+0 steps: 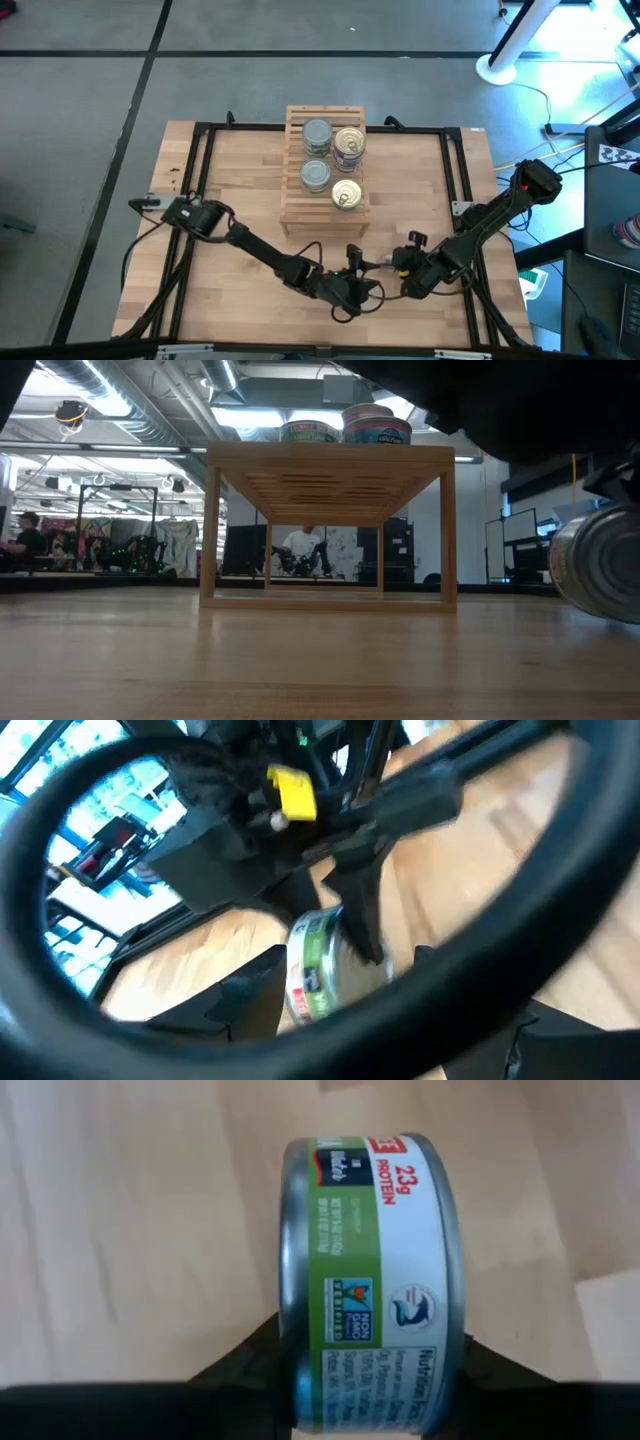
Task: Stack canned seafood by type on shelf
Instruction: Stack the green tuna can on top of the green tuna can on the shelf
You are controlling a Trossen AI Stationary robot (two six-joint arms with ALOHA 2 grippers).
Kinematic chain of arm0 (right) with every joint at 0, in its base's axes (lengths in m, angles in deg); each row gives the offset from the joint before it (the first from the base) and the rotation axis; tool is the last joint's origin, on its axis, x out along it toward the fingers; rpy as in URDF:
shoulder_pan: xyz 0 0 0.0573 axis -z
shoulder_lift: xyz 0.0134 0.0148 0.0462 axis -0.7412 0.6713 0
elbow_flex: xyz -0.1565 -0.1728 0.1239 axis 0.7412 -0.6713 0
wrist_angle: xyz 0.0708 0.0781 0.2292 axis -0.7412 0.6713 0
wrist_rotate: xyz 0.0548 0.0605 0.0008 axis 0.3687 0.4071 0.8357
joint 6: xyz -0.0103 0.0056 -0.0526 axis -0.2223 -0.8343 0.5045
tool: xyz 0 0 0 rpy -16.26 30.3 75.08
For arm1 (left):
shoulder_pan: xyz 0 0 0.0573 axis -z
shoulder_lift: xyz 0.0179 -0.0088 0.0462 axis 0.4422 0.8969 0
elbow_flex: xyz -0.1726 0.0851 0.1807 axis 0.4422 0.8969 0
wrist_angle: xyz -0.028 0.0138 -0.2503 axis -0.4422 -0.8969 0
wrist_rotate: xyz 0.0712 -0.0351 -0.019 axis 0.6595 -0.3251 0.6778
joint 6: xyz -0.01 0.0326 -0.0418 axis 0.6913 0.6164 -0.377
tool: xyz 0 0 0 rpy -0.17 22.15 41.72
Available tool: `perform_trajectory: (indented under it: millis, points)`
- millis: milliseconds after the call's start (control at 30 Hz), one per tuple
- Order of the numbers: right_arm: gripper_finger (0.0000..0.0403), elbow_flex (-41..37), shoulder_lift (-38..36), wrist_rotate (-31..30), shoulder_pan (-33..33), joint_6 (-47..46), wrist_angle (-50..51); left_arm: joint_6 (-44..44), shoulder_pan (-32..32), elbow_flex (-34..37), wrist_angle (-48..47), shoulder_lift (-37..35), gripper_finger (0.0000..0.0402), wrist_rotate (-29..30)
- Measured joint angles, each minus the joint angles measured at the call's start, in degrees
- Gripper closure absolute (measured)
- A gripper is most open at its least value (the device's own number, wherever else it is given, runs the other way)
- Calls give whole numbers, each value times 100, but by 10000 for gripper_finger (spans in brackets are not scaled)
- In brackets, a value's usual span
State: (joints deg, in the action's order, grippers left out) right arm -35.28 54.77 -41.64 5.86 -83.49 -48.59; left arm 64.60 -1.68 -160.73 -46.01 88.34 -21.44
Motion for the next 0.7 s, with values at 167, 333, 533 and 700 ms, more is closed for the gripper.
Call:
perform_trajectory:
  millis: [167, 333, 533, 700]
  points:
    - [268, 114, 0, -10, 0, 41, -112, -80, 82, 2, -874, -406, 185, 248]
    - [268, 527, 0, -388, -2, 425, -224, -502, 190, 0, -2138, -986, 185, 289]
    - [266, 1183, 0, -1210, -2, 1451, -220, -1025, 278, 1, -3716, -1766, 188, 375]
    - [265, 1677, 0, -2036, -2, 2450, -239, -1684, 296, 2, -5023, -2489, 218, 431]
